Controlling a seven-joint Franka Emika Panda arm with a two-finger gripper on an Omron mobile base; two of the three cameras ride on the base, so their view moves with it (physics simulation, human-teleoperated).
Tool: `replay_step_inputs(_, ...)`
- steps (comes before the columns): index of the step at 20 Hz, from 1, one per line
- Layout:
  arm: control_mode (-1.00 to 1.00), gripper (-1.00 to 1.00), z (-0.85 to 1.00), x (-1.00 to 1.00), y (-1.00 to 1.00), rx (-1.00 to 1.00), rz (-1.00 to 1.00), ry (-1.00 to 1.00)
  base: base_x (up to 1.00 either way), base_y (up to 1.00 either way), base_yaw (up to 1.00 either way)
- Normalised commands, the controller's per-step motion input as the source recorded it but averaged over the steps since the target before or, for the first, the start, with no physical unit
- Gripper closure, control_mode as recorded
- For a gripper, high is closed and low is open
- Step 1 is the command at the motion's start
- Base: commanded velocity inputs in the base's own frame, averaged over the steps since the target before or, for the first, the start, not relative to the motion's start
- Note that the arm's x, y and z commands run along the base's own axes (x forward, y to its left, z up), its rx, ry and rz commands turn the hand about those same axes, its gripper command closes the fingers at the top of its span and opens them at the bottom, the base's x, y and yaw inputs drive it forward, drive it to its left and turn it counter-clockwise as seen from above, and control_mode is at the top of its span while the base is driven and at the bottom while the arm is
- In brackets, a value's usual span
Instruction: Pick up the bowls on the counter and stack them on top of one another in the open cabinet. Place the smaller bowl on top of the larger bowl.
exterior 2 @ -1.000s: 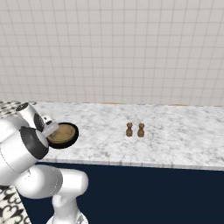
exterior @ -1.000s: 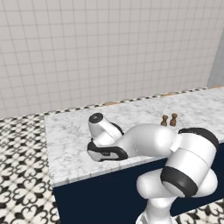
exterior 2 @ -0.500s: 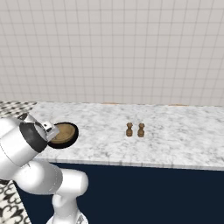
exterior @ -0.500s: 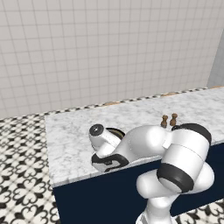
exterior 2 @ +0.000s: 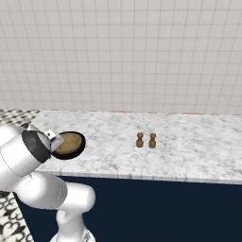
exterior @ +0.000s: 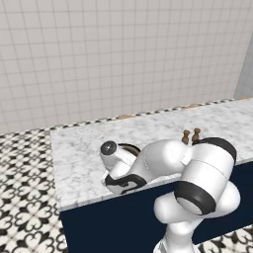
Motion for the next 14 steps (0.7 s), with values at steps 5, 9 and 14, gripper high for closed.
replay_step_inputs(5, -1.0, 1.0, 0.19, -0.31, 0.0, 0.0, 0.0, 0.01, 0.0, 0.0, 0.0)
replay_step_inputs(9, -1.0, 1.0, 0.89, -0.86, 0.15, 0.0, 0.05, -0.03, 0.0, 0.0, 0.0)
replay_step_inputs(14, -1.0, 1.0, 1.0, -0.79, 0.14, 0.0, 0.07, 0.0, 0.0, 0.0, 0.0)
